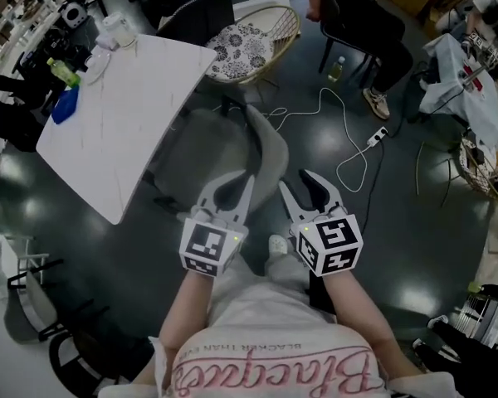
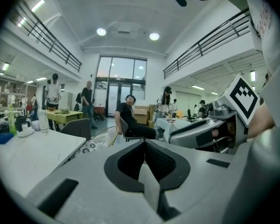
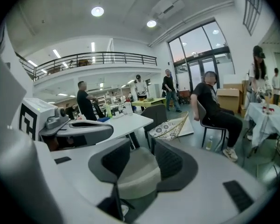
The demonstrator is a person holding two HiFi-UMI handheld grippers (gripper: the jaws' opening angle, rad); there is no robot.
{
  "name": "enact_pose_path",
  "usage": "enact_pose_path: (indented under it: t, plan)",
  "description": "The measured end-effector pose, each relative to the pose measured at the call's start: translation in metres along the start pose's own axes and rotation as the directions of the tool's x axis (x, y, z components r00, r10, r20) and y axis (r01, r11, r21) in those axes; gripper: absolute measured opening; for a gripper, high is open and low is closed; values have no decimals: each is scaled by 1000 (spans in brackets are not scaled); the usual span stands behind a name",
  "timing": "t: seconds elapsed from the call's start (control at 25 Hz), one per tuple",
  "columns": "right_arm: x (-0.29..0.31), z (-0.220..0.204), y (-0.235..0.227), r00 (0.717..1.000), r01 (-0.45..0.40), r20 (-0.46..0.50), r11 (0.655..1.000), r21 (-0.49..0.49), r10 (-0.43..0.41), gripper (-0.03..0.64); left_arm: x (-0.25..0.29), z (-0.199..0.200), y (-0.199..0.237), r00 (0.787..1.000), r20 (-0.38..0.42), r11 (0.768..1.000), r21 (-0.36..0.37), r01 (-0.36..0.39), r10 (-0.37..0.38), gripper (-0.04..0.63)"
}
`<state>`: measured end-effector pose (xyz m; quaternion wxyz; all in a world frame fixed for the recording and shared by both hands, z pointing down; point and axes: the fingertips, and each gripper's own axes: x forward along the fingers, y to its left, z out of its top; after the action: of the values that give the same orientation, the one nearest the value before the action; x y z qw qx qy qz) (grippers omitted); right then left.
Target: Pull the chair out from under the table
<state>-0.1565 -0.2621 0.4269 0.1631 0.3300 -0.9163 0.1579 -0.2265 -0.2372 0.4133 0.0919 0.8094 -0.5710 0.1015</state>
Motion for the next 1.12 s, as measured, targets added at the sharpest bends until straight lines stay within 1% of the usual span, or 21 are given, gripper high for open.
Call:
enact_pose_path:
  t: [0.08, 0.16, 0.28, 0.4, 0.48, 0.52, 0.6, 0.68, 0.8, 0.92, 1.0, 1.08, 1.12]
  plan:
    - [10, -7, 2, 998, 58, -15, 997, 49, -58, 144, 4, -4, 6, 997, -16, 997, 19, 73, -72, 5]
    - [20, -11, 7, 994, 105, -33, 992, 73, -103, 144, 6, -9, 13, 990, -30, 990, 33, 136, -135, 5]
    - [33, -15, 13, 984, 172, -62, 983, 61, -168, 144, 10, -20, 24, 975, -63, 975, 39, 217, -215, 5]
    - [46, -26, 12, 966, 247, -92, 968, 48, -242, 144, 16, -29, 34, 954, -92, 956, 40, 290, -285, 5]
    - [53, -39, 8, 947, 301, -132, 953, 39, -294, 145, 20, -34, 38, 941, -106, 944, 39, 328, -323, 5]
    - [56, -47, 5, 934, 333, -156, 942, 42, -323, 157, 23, -36, 40, 934, -111, 938, 39, 345, -339, 5]
    - [61, -66, -3, 901, 400, -207, 914, 62, -381, 178, 27, -43, 43, 922, -125, 927, 38, 374, -367, 5]
    - [67, -88, -8, 868, 455, -271, 885, 101, -416, 209, 29, -50, 46, 909, -141, 915, 36, 401, -393, 5]
    - [81, -122, -12, 829, 502, -375, 847, 173, -415, 222, 34, -58, 49, 889, -166, 898, 37, 439, -427, 5]
    - [96, -152, -22, 800, 536, -452, 809, 243, -395, 222, 38, -63, 52, 875, -182, 887, 36, 461, -448, 5]
    - [106, -163, -29, 791, 545, -481, 791, 277, -377, 222, 41, -65, 55, 873, -189, 886, 37, 463, -449, 5]
    - [113, -168, -35, 787, 546, -496, 788, 284, -367, 221, 43, -66, 59, 875, -191, 887, 36, 459, -445, 5]
    - [116, -170, -37, 785, 548, -499, 788, 281, -368, 208, 43, -66, 61, 876, -193, 889, 35, 457, -443, 5]
